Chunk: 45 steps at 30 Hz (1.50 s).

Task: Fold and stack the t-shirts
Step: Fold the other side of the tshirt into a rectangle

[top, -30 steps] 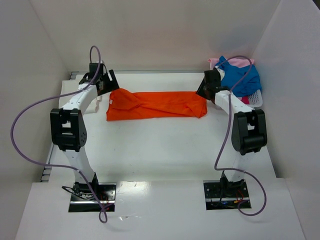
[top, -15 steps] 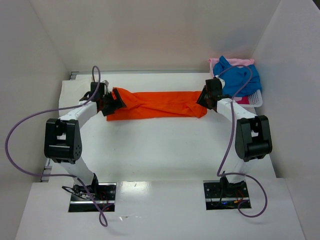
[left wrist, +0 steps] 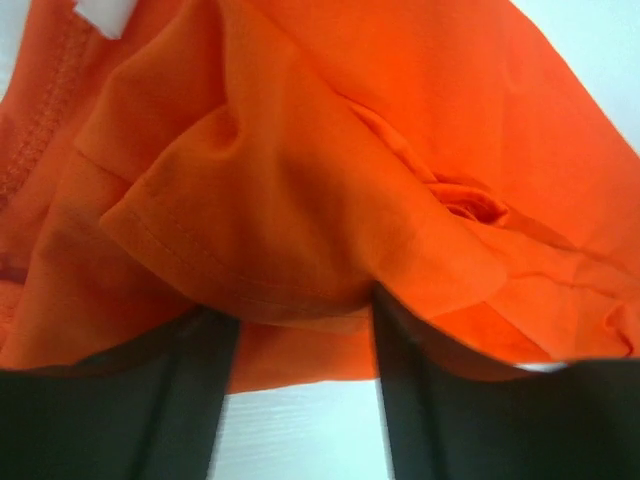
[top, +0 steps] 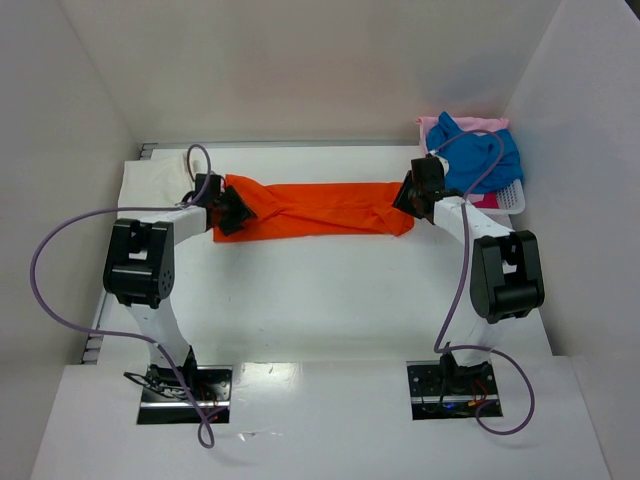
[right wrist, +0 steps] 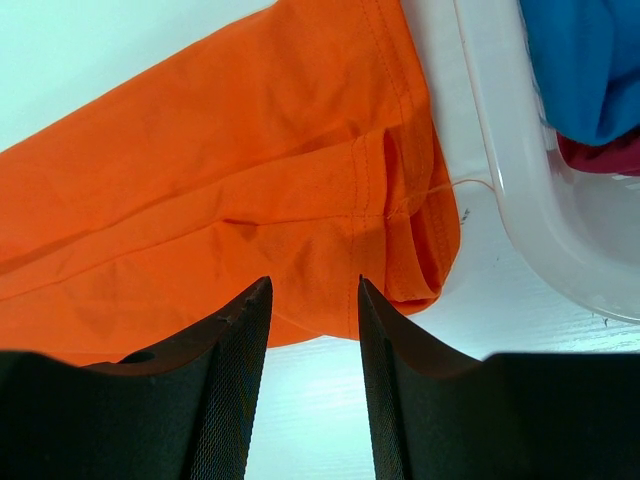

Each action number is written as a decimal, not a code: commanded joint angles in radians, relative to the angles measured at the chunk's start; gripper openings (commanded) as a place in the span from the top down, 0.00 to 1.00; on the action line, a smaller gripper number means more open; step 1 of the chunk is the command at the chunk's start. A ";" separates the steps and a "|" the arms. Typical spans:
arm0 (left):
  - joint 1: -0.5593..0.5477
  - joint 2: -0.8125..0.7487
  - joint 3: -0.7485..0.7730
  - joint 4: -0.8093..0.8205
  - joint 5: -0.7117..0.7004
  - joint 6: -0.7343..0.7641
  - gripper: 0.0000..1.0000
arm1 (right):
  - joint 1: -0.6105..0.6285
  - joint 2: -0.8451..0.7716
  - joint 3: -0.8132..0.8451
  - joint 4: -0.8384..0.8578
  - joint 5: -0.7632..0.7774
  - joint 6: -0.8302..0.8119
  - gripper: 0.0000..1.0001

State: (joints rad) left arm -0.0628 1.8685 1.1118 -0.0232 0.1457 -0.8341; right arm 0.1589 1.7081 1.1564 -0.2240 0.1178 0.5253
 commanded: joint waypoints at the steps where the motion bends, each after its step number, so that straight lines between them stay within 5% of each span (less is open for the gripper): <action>1: -0.005 0.012 0.022 0.054 -0.044 -0.042 0.46 | -0.005 -0.007 0.006 0.043 0.022 -0.018 0.54; 5: -0.005 0.006 0.056 0.063 -0.060 -0.053 0.69 | -0.005 0.002 0.006 0.052 0.022 -0.008 0.54; 9: -0.005 -0.009 0.088 0.054 -0.078 -0.053 0.82 | -0.005 0.002 0.006 0.052 0.022 -0.008 0.54; 23: -0.005 0.103 0.251 0.129 -0.083 -0.043 0.97 | -0.005 0.002 -0.003 0.052 0.033 -0.008 0.53; 24: -0.005 0.120 0.274 0.129 -0.068 -0.040 0.89 | -0.005 0.002 -0.003 0.052 0.033 -0.008 0.53; 26: -0.005 0.152 0.313 0.126 -0.057 -0.023 0.47 | -0.005 0.002 -0.003 0.052 0.033 -0.008 0.53; 28: -0.005 0.159 0.321 0.120 -0.061 -0.019 0.20 | -0.005 0.002 -0.003 0.052 0.033 -0.008 0.50; 37: 0.004 -0.010 0.249 0.091 -0.104 0.115 0.01 | -0.005 -0.090 -0.021 0.052 0.042 -0.021 0.48; 45: 0.004 -0.276 0.058 0.040 -0.091 0.120 0.01 | -0.005 -0.110 -0.009 0.043 -0.044 -0.073 0.41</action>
State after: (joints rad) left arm -0.0631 1.6981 1.2545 0.0254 0.0498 -0.7326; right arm 0.1589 1.6497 1.1412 -0.2237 0.1113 0.4844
